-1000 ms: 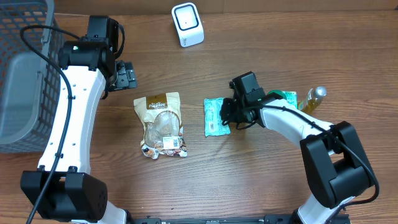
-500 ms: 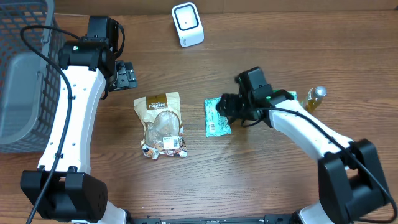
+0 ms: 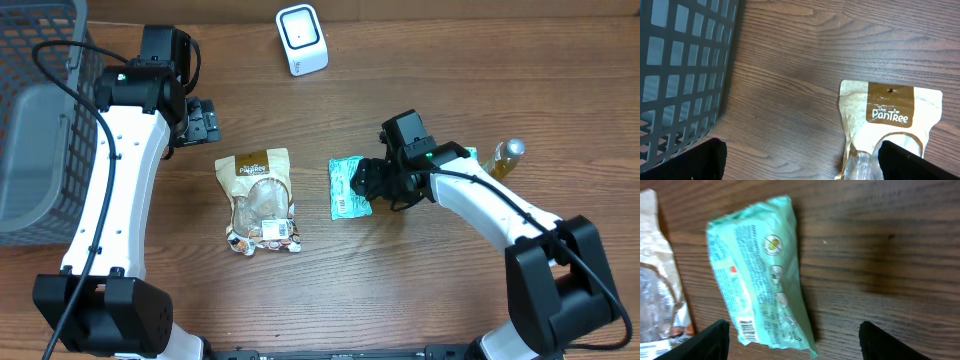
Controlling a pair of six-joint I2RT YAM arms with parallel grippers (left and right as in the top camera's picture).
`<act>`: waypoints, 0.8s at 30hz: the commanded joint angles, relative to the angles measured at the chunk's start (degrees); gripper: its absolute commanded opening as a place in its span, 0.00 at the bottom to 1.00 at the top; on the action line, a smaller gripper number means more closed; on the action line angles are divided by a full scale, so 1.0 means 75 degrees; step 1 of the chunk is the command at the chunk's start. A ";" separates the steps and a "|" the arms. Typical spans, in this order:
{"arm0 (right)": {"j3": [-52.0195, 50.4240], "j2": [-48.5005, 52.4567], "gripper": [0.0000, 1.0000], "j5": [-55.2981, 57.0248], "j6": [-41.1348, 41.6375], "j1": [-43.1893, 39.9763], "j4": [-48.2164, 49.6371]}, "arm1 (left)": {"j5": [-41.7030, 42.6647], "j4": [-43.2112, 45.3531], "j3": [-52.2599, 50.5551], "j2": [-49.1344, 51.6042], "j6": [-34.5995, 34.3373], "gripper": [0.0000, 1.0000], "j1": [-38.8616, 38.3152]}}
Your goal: Scan the item barcode
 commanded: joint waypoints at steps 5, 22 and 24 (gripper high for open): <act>-0.0192 0.0361 0.84 -0.0431 0.0819 -0.0009 0.0035 | -0.0102 0.0006 0.0105 0.0032 0.0052 1.00 0.0038; -0.0551 0.0361 0.86 -0.1297 0.1221 0.0659 0.0230 | -0.0102 0.0006 0.0105 0.0032 0.0052 0.99 0.0038; -0.0551 0.0361 0.86 -0.1297 0.1221 0.0863 0.0265 | -0.0102 0.0006 0.0105 0.0032 0.0052 1.00 0.0038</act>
